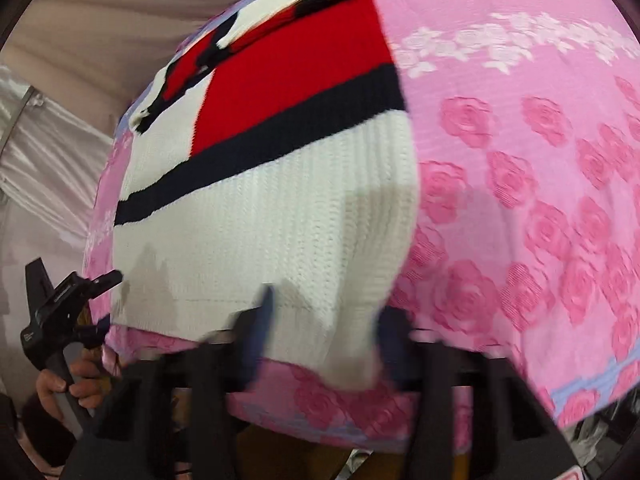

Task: Fold small clothes

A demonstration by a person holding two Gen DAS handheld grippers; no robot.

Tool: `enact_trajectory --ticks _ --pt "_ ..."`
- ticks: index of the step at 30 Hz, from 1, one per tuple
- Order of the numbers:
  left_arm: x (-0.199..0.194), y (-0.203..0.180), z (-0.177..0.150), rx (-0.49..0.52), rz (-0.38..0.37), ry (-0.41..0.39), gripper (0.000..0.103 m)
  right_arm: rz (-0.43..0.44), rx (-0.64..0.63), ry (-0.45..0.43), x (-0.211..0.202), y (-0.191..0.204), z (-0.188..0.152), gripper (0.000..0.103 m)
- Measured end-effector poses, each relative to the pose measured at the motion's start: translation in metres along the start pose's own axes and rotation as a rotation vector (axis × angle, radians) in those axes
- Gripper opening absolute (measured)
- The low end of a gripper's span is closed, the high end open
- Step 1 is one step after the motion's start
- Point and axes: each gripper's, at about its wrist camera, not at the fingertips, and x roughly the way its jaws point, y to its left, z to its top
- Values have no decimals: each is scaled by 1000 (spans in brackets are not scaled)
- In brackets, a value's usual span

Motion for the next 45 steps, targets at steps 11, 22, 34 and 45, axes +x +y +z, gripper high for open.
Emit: enact_trajectory --ticks 11,22,34,45 --pt "-67 -6 -45 197 -94 144 8 -34 -96 -20 -91 -19 -20 6" --pt "-124 -15 -52 302 -182 259 8 100 -176 171 -135 -19 -39 6" --pt "21 -135 155 307 66 -156 32 -132 -34 -224 -24 1 213 13" --pt "30 -130 130 377 90 -220 87 -166 -22 -313 -40 -28 176 65"
